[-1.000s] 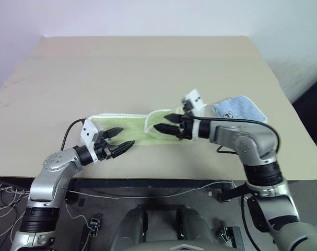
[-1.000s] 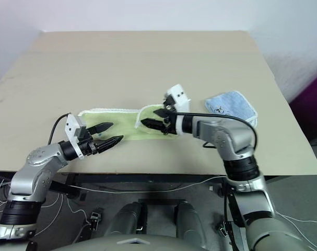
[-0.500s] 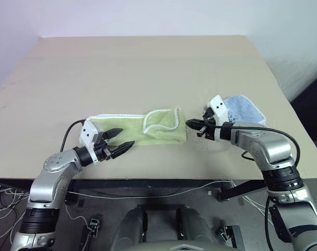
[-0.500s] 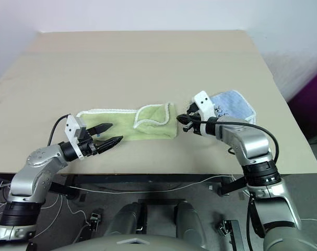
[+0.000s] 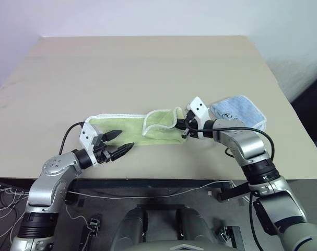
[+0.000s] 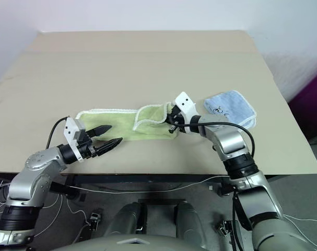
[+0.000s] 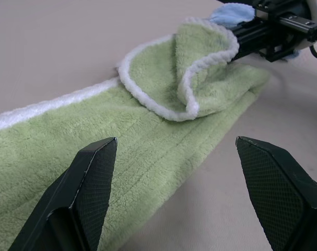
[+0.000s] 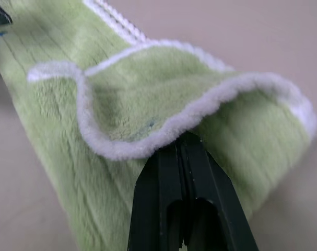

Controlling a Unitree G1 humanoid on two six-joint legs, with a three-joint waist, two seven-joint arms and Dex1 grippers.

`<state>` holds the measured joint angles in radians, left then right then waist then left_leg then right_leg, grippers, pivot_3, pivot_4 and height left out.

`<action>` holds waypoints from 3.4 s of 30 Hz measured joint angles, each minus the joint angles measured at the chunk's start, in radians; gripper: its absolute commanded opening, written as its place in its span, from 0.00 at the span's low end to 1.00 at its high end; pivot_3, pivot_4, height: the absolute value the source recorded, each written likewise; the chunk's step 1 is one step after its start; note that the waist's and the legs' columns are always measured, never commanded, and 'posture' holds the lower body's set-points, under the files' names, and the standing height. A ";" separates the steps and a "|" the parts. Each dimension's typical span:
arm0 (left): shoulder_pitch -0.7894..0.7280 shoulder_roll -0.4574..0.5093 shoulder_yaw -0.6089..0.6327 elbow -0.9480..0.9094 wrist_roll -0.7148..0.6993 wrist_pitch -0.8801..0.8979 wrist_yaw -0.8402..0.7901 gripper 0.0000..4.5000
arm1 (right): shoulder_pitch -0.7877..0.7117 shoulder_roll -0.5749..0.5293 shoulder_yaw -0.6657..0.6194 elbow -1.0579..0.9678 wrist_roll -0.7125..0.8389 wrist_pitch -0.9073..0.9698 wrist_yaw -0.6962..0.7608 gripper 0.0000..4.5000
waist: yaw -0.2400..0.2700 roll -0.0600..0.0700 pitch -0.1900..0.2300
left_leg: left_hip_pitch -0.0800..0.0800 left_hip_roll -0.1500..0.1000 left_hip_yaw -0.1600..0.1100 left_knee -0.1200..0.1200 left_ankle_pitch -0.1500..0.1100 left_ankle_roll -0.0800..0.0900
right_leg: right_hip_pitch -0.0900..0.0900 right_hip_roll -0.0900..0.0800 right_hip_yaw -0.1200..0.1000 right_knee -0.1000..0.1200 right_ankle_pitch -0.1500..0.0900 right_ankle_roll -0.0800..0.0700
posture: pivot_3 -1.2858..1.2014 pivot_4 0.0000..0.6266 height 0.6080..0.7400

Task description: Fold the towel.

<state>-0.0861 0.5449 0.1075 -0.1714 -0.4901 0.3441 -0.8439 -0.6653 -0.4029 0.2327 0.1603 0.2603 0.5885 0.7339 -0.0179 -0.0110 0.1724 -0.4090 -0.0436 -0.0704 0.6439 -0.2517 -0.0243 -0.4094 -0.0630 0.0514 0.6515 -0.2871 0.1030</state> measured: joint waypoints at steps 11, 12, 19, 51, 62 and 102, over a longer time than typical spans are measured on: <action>0.015 -0.002 0.003 -0.017 -0.002 0.003 0.016 0.85 | -0.128 0.195 0.026 0.285 -0.098 -0.158 -0.003 0.00 | 0.000 0.000 0.000 | 0.000 -0.001 0.000 0.000 0.000 0.000 | 0.000 0.000 0.000 0.000 0.000 0.000 | 0.52 0.24 1.00; 0.021 -0.002 0.003 -0.023 -0.002 0.003 0.019 0.85 | -0.128 0.205 0.030 0.310 -0.108 -0.169 -0.002 0.00 | 0.001 0.000 0.000 | 0.000 -0.001 0.000 0.000 0.000 0.000 | 0.000 0.000 0.000 0.000 0.000 0.000 | 0.52 0.24 1.00; 0.050 -0.002 0.012 -0.047 -0.004 0.019 0.037 0.85 | -0.097 0.220 0.039 0.382 -0.160 -0.274 0.000 0.00 | -0.001 0.000 -0.001 | 0.001 -0.001 0.000 -0.001 0.000 0.000 | 0.001 0.000 0.000 0.000 0.000 0.000 | 0.52 0.24 1.00; 0.184 -0.450 0.355 -0.302 -0.823 0.216 1.164 1.00 | -0.055 0.049 -0.131 -0.038 0.037 -0.228 0.165 0.00 | 0.006 0.000 0.000 | 0.001 -0.001 -0.003 0.001 0.000 -0.001 | 0.003 0.000 -0.002 -0.002 0.000 0.000 | 0.52 0.24 1.00; 0.071 -0.416 0.359 -0.190 -0.916 0.212 1.316 0.96 | -0.027 0.032 -0.146 -0.052 0.038 -0.230 0.126 0.00 | 0.011 0.000 0.000 | 0.001 -0.002 -0.005 0.002 0.001 -0.001 | 0.005 0.000 -0.004 -0.002 0.000 0.000 | 0.52 0.24 1.00; -0.051 0.008 0.254 -0.220 -0.741 0.259 0.734 0.00 | 0.154 -0.029 -0.170 -0.193 0.039 -0.173 0.039 0.00 | 0.005 0.000 0.000 | 0.000 -0.003 -0.005 0.000 0.001 -0.001 | 0.004 0.000 -0.004 -0.003 0.000 0.000 | 0.52 0.24 1.00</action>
<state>-0.1372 0.5526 0.3617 -0.3913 -1.2315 0.6028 -0.1096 -0.5116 -0.4323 0.0622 -0.0330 0.2990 0.4159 0.7725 -0.0127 -0.0113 0.1728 -0.4085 -0.0465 -0.0756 0.6437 -0.2510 -0.0257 -0.4052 -0.0630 0.0476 0.6486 -0.2871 0.1026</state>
